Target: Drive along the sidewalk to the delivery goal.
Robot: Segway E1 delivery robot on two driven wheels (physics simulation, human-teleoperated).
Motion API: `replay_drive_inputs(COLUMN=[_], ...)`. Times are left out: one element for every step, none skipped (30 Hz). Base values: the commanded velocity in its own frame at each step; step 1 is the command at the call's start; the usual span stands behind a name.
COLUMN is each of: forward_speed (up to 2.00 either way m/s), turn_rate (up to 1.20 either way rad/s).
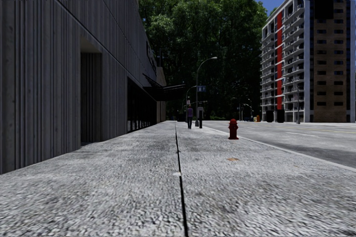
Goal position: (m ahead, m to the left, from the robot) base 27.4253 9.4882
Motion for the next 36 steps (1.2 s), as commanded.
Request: replay_drive_inputs(forward_speed=[2.0, 2.0, 2.0, 2.0, 2.0, 2.0, 2.0, 2.0, 2.0, 2.0, 2.0, 2.0, 2.0, 2.0, 2.0, 2.0, 2.0, 2.0, 2.0, 2.0, 2.0, 2.0, 2.0, 2.0, 2.0, 2.0, 2.0, 2.0, 2.0, 2.0, 2.0, 2.0, 2.0, 2.0, 2.0, 2.0], turn_rate=[0.0, 0.0, 0.0, 0.0, 0.0, 0.0, 0.0, 0.0, 0.0, 0.0, 0.0, 0.0, 0.0, 0.0, 0.0, 0.0, 0.0, 0.0, 0.0, 0.0, 0.0, 0.0, 0.0, 0.0, 0.0, 0.0, 0.0, 0.0, 0.0, 0.0, 0.0, 0.0, 0.0, 0.0, 0.0, 0.0])
